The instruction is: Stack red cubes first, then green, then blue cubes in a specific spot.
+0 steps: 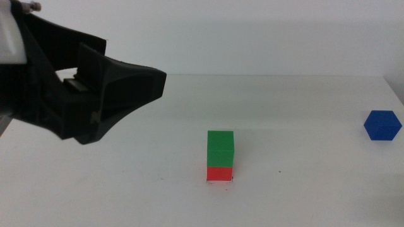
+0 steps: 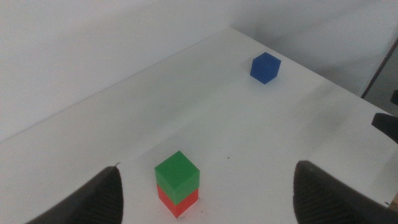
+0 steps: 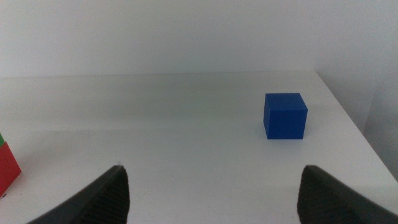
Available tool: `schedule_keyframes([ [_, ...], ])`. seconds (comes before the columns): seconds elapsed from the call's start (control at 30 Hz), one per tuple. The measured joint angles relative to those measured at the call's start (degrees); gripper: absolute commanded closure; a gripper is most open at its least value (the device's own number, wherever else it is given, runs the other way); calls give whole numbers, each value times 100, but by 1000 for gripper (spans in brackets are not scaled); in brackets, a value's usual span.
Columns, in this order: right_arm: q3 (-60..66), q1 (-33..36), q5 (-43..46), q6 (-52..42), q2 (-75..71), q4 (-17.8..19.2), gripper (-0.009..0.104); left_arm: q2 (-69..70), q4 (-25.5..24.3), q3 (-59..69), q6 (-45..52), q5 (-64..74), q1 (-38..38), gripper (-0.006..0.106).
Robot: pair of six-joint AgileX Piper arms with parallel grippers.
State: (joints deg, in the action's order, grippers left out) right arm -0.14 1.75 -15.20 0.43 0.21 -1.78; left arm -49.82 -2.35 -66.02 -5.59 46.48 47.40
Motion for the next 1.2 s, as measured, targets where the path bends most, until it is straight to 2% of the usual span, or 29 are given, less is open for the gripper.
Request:
schedule_keyframes([
  [0.43,0,0,158,35,0,-14,2,-354,-208,-249,-190,83,-221,7],
  [0.6,-104,0,1079,364,0,-524,2,-354,-168,-249,-190,158,-231,7],
  [0.73,-1272,0,251,533,679,-550,2,-354,-168,-249,-190,138,-231,7],
  [0.93,-3536,0,-2038,570,3072,-476,2,-354,-227,-249,-190,-32,-231,7],
  [1.07,-4311,0,-2430,592,4274,-475,2,-344,-251,-249,-190,-41,-231,7],
  [1.2,-4584,0,-2260,610,5161,-634,2,-323,-251,-249,-190,-45,-231,7],
])
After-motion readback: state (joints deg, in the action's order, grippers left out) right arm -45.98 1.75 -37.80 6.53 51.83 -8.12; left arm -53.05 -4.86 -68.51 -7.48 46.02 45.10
